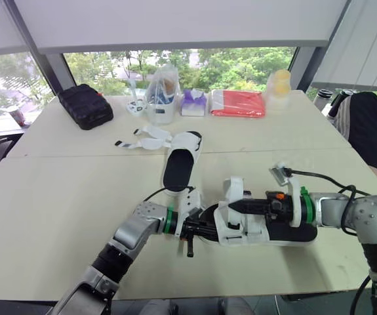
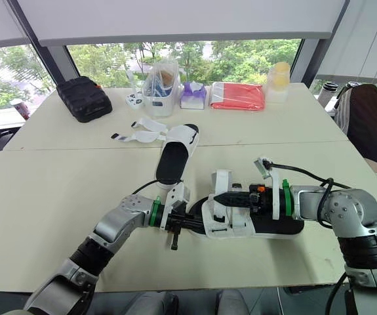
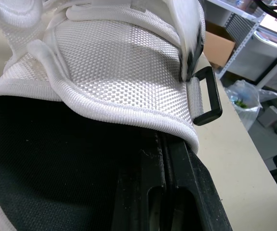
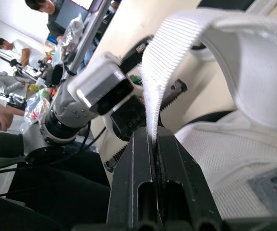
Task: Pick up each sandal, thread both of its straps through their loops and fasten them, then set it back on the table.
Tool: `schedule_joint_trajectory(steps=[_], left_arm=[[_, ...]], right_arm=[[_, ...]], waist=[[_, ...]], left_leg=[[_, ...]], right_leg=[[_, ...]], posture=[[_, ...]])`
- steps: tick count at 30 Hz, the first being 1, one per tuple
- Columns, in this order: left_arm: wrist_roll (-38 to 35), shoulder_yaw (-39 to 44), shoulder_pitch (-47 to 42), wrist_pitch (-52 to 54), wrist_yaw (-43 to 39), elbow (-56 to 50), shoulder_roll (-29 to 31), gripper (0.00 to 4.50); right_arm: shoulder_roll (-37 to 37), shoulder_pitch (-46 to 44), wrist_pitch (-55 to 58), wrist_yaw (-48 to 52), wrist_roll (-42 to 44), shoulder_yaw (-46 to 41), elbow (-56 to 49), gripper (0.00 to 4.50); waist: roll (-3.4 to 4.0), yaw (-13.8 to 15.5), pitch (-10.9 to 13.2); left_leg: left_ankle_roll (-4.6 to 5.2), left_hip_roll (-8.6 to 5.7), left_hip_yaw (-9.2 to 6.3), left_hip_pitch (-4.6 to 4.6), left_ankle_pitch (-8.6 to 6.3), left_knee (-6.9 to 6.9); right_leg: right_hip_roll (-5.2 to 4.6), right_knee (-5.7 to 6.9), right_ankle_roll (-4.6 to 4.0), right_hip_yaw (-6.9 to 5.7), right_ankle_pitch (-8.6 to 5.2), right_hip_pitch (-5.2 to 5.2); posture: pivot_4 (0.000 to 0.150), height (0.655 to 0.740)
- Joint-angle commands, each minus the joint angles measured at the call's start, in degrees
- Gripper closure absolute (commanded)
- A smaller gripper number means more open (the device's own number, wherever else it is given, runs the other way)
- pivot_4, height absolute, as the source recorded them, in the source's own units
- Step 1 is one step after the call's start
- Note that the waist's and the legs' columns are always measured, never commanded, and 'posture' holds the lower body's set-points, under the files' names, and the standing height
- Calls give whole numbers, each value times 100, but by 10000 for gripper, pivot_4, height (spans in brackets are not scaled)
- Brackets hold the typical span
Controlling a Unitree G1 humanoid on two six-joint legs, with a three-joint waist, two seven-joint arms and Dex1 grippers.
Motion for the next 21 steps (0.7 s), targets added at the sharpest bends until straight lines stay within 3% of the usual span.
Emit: schedule_joint_trajectory(steps=[1, 12, 17, 21], left_arm=[[265, -123, 123, 172, 236, 254, 40, 45000], [266, -112, 121, 170, 248, 279, 34, 45000], [266, -113, 122, 170, 251, 283, 31, 45000], [260, -105, 127, 186, 262, 282, 29, 45000]], right_arm=[[-47, 46, -38, 227, -171, -16, -106, 44654], [27, 367, -29, 376, -534, 197, -403, 44654], [-14, 399, -490, 453, -1163, 492, -465, 44654], [307, 114, -81, 299, -610, -16, -245, 44654]], waist=[[0, 0, 0], [0, -3, 0], [0, -3, -1], [-1, -11, 0]], left_leg=[[0, 0, 0, -1, 0, 0], [0, 0, 1, 1, 0, 0], [-1, 0, 1, 2, 0, 0], [-1, 1, 1, 4, 0, 0]], right_leg=[[0, 0, 0, 0, 0, -1], [0, 0, 0, 0, 0, 0], [0, 0, 1, -1, 0, 1], [0, 0, 1, 0, 0, 1]], posture=[[1500, 7400], [1500, 7400], [1500, 7400], [1500, 7400]])
